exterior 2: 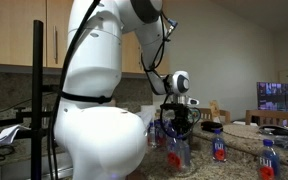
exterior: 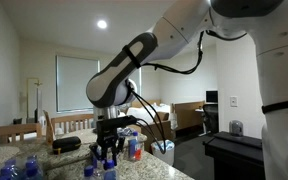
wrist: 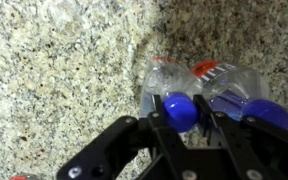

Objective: Move the three water bottles on the right forward and arrange them in a line

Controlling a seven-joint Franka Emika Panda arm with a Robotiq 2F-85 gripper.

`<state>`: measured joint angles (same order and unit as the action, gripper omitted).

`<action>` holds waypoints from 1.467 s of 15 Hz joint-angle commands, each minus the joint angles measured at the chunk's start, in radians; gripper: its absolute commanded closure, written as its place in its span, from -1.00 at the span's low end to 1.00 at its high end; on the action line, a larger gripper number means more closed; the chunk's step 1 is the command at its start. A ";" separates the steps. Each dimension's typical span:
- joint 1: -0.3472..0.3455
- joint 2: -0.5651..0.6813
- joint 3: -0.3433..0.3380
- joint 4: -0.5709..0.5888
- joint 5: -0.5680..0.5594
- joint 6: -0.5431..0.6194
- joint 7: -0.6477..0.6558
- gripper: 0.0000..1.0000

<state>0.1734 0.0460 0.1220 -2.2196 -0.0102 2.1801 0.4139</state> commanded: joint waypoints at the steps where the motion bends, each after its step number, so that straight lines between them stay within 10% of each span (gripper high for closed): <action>1: -0.006 -0.025 0.008 -0.030 -0.023 -0.004 -0.080 0.75; 22: -0.004 -0.001 0.023 -0.006 -0.040 0.081 -0.220 0.74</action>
<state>0.1734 0.0502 0.1398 -2.2172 -0.0501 2.2493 0.2389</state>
